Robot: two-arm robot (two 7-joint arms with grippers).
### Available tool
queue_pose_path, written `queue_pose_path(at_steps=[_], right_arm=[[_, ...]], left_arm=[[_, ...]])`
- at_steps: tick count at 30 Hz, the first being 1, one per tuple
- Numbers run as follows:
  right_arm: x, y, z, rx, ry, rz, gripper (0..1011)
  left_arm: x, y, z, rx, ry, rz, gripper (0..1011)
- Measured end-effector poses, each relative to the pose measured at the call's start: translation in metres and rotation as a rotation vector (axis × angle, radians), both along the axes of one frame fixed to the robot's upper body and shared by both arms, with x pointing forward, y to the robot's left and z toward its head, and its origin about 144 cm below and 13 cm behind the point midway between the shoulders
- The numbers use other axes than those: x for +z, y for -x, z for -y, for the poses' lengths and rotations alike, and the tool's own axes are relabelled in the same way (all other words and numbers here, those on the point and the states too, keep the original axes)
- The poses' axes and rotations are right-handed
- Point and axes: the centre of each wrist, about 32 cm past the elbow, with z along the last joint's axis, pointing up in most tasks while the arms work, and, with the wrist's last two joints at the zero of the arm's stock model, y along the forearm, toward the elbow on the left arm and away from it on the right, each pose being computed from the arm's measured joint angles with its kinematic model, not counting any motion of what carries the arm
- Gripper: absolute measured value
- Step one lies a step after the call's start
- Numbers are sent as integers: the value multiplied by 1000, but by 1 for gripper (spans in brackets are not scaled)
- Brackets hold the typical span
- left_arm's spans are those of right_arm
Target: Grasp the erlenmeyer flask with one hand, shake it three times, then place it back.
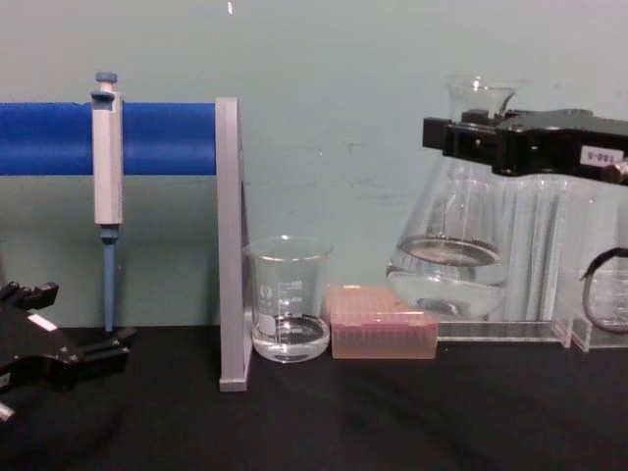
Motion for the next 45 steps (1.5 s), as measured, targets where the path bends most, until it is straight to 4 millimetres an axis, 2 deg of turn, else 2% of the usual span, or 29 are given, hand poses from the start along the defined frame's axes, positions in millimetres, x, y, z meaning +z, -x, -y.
queue_pose_path(at_steps=[22, 45], right_arm=[[0, 3, 2, 32, 7, -10, 450], [-5, 28, -15, 275, 16, -50, 450]], left_arm=[[0, 0, 0, 0, 0, 0, 1001], [0, 0, 0, 0, 0, 0, 1001]])
